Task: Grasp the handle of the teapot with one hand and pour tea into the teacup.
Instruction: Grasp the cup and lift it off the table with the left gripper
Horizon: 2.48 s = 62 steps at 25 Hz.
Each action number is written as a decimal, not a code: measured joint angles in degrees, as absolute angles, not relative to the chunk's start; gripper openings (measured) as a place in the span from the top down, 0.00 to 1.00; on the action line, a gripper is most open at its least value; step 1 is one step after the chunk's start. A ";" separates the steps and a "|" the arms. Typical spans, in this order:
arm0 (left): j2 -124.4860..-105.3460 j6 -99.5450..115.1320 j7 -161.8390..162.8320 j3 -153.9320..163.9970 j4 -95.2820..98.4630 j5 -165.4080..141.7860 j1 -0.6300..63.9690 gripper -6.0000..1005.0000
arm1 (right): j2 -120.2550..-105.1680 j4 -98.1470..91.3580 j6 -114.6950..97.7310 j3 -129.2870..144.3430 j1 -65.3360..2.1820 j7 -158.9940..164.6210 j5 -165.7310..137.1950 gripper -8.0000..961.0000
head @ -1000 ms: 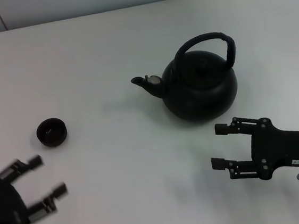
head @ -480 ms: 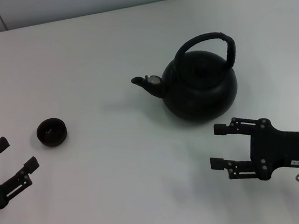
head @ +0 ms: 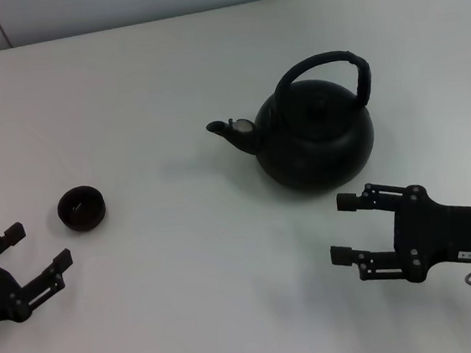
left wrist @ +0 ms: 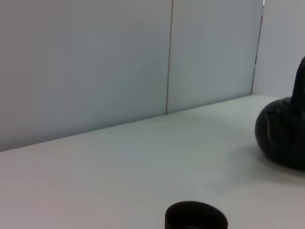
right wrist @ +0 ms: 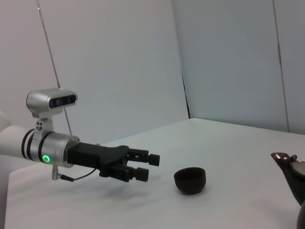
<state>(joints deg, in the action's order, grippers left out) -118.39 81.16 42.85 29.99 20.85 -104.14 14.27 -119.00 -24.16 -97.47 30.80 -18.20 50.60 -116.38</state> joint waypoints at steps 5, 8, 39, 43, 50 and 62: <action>-118.43 80.82 42.35 30.08 20.70 -104.14 14.36 0.17 | -119.00 -24.17 -97.41 30.76 -18.36 50.65 -116.36 0.21; -118.50 80.36 42.29 30.08 20.63 -104.02 15.00 0.17 | -119.00 -24.17 -97.32 30.75 -18.53 50.66 -116.36 0.21; -118.65 69.26 39.81 31.32 14.22 -104.24 24.40 0.17 | -118.73 -24.96 -97.68 29.88 -19.08 52.35 -116.10 0.21; -118.68 68.89 39.81 31.49 14.20 -104.24 24.48 0.17 | -118.73 -24.96 -97.77 29.88 -19.26 52.37 -116.10 0.21; -118.74 69.09 39.81 31.49 13.90 -104.00 24.42 0.22 | -118.64 -24.96 -97.78 29.88 -19.58 52.39 -116.10 0.21; -118.76 75.46 40.41 31.49 13.34 -103.94 26.02 0.31 | -118.53 -24.96 -97.85 29.88 -19.17 52.47 -116.10 0.21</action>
